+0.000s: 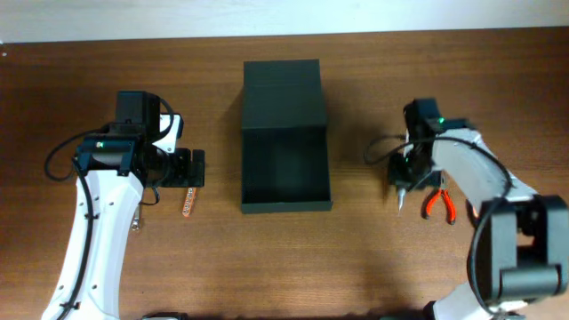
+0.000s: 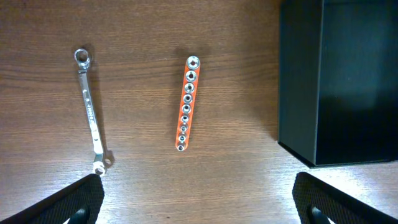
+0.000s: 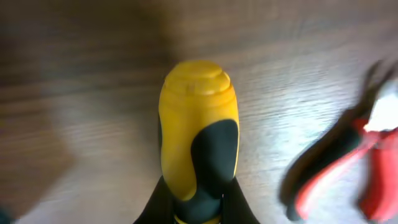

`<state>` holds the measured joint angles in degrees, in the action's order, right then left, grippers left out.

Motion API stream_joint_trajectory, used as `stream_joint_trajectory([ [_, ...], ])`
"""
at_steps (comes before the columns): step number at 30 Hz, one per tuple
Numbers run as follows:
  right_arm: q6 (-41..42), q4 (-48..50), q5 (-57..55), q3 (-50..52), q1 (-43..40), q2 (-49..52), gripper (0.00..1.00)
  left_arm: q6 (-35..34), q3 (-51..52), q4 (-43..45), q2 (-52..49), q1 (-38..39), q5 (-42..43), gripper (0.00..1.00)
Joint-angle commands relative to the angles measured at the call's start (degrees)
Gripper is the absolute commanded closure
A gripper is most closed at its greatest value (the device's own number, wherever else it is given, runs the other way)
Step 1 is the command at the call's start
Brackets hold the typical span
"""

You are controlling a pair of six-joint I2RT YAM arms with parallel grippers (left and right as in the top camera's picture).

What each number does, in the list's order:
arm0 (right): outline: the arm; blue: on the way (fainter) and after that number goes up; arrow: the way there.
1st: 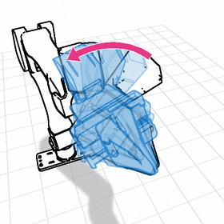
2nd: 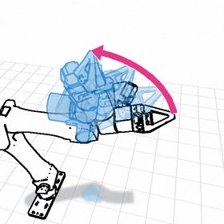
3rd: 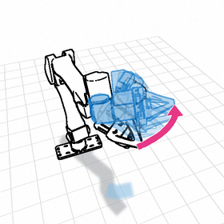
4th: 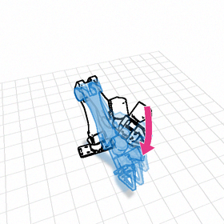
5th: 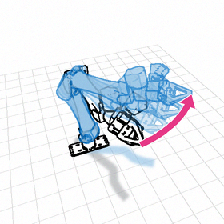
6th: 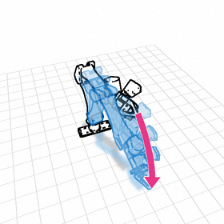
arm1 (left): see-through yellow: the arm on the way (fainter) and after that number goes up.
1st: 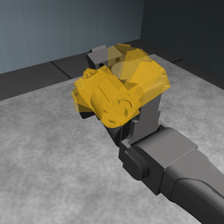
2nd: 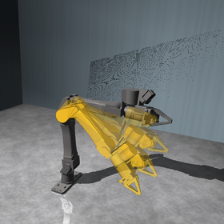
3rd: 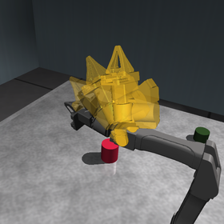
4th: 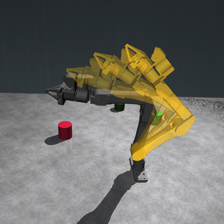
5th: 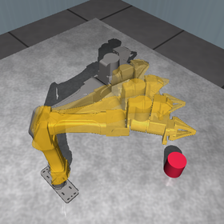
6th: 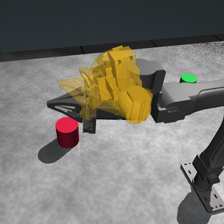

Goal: Pack container
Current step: 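Carry the screwdriver into the green box and release it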

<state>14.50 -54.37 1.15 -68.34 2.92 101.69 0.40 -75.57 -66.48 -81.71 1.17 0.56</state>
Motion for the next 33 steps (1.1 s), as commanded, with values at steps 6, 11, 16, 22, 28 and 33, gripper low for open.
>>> stream_joint_trajectory([
  [6, -27.30, -10.21, 2.27, -23.89, 19.56, -9.49, 0.96, 0.94, -1.05, 0.37, 0.37, 0.17, -0.59, 0.01],
  [11, -39.54, -7.96, 2.27, -24.35, 33.20, -7.80, 0.96, 0.94, -1.05, 0.39, 0.42, 0.17, -0.59, 0.01],
  [16, -42.80, -6.69, 2.23, -24.35, 36.89, -0.57, 0.96, 0.94, -1.05, 0.39, 0.48, 0.17, -0.59, 0.01],
  [22, -42.77, -2.78, 2.91, -24.35, 36.76, 11.93, 0.96, 0.94, -1.05, 0.37, 0.48, 0.17, -0.57, 0.01],
  [28, -42.53, -3.13, 6.38, -24.35, 36.76, 17.68, 0.76, 0.94, -1.05, 0.15, 0.48, 0.17, -0.57, 0.01],
  [33, -40.76, -7.45, 4.44, -28.74, 36.44, 14.75, 0.28, 0.96, -1.05, 0.20, 0.48, 0.17, -0.59, 0.01],
])
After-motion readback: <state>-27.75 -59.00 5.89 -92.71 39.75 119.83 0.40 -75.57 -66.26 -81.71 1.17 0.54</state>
